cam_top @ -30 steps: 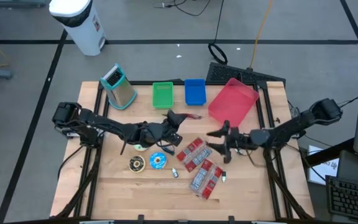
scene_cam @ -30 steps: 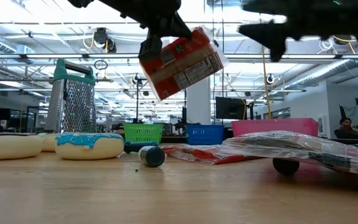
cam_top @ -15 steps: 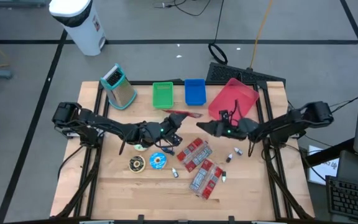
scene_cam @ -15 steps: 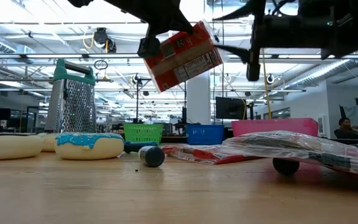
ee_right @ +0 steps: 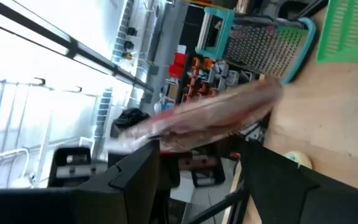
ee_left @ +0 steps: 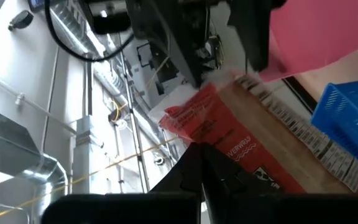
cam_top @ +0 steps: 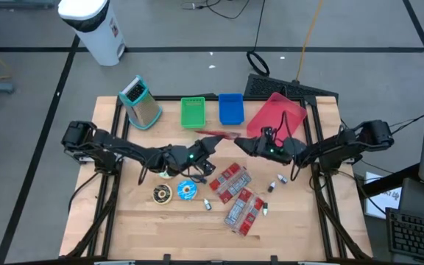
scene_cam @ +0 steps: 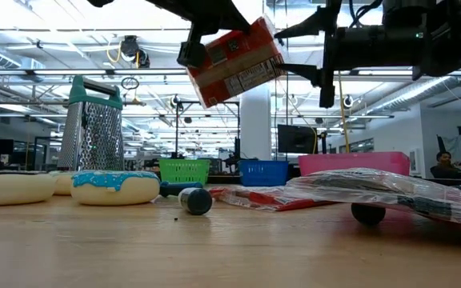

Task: Pick & Place Food Item
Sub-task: Put the middle red popcorn bag into the pink bin

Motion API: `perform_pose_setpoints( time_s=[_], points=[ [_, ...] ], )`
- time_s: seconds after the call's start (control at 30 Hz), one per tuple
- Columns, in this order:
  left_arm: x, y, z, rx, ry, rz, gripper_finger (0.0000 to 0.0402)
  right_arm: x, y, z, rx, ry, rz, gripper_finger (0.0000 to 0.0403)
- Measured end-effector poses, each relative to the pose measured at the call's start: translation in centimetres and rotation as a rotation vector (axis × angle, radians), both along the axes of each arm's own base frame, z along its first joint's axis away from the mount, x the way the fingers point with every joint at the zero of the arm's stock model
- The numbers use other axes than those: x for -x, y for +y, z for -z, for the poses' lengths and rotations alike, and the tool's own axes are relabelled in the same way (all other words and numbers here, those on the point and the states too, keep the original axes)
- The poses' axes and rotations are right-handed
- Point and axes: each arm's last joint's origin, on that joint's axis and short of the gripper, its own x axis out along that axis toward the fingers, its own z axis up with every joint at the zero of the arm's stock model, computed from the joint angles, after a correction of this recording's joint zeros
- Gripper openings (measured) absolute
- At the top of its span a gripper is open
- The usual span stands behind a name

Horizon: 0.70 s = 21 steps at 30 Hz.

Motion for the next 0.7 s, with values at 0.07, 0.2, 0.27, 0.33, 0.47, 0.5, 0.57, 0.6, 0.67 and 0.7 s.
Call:
perform_pose_setpoints(
  time_s=[0.07, 0.2, 0.27, 0.33, 0.47, 0.5, 0.57, 0.6, 0.67, 0.7],
  points=[
    [0.0, -0.3, 0.0, 0.000, 0.002, 0.009, 0.0000, 0.0, -0.2, -0.1, 0.008, -0.011, 0.009, 0.0213],
    [0.1, -0.6, 0.0, 0.010, -0.005, 0.014, 0.0000, 0.2, -0.3, -0.8, 0.045, -0.070, 0.021, 0.0213],
    [0.1, -0.6, 0.0, 0.004, -0.001, 0.012, 0.0000, 0.2, -0.3, -0.8, 0.042, -0.072, 0.022, 0.0213],
    [0.1, -0.6, 0.0, -0.007, 0.006, 0.012, 0.0000, 0.2, -0.3, -0.7, 0.032, -0.069, 0.020, 0.0213],
    [0.1, -0.6, 0.0, -0.005, 0.007, 0.012, 0.0000, 0.2, -0.3, -0.8, 0.025, -0.073, 0.018, 0.0213],
    [0.1, -0.6, 0.0, -0.004, 0.007, 0.012, 0.0000, 0.2, -0.3, -0.8, 0.031, -0.080, 0.019, 0.0213],
    [0.1, -0.6, 0.0, -0.004, 0.007, 0.012, 0.0000, 0.2, -0.3, -1.0, 0.044, -0.099, 0.022, 0.0213],
    [0.1, -0.6, 0.0, -0.001, 0.005, 0.011, 0.0000, 0.3, -0.3, -1.1, 0.048, -0.106, 0.022, 0.0213],
    [0.1, -0.6, 0.0, 0.009, -0.010, -0.002, 0.0000, 0.3, -0.3, -1.3, 0.063, -0.119, 0.023, 0.0213],
    [0.1, -0.6, -0.1, 0.011, -0.016, -0.013, 0.0000, 0.3, -0.2, -1.4, 0.076, -0.125, 0.023, 0.0213]
  ],
)
